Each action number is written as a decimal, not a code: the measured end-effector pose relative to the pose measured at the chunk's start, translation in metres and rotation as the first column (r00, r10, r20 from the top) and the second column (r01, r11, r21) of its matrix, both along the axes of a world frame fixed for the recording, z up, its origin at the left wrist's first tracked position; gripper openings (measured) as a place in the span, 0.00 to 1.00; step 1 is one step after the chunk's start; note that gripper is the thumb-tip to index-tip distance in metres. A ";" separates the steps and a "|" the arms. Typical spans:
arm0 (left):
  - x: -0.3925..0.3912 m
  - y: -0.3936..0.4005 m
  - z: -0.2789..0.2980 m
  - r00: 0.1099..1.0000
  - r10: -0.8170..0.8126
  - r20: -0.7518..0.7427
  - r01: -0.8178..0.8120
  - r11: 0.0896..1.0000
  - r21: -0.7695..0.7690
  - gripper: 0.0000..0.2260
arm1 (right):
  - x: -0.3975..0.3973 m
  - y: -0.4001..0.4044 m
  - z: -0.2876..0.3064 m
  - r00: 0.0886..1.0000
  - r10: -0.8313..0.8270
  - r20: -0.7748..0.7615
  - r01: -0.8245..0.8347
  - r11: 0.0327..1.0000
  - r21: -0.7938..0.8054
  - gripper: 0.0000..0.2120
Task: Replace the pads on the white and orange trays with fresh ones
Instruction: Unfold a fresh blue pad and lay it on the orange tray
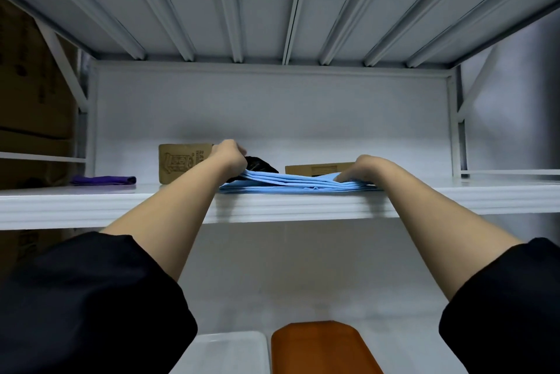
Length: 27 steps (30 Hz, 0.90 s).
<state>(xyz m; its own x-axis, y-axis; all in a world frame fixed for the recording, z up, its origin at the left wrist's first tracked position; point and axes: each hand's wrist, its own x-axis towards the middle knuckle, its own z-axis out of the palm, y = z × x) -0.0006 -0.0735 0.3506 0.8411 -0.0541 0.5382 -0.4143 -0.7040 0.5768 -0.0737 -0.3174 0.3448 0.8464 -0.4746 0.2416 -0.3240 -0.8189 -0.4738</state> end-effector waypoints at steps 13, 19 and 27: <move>-0.034 0.024 -0.001 0.929 -0.364 -0.071 0.238 0.731 -0.640 0.22 | -0.018 0.022 -0.019 0.511 0.062 0.857 -0.443 0.873 0.201 0.05; -0.068 0.034 -0.033 0.939 -0.103 0.330 0.266 0.824 -0.500 0.09 | -0.050 0.047 -0.057 0.290 -0.026 0.957 -0.525 0.831 0.182 0.05; -0.093 0.051 -0.132 0.815 0.010 0.580 0.354 0.783 -0.511 0.05 | -0.067 0.064 -0.137 0.252 -0.027 0.967 -0.522 0.838 0.159 0.11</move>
<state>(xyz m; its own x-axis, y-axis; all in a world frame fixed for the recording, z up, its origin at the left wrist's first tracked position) -0.0931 -0.0228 0.2182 0.4191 0.3008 0.8566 -0.8517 -0.1964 0.4857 -0.1402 -0.2531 0.2077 0.2637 -0.5524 0.7908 0.7320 -0.4193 -0.5370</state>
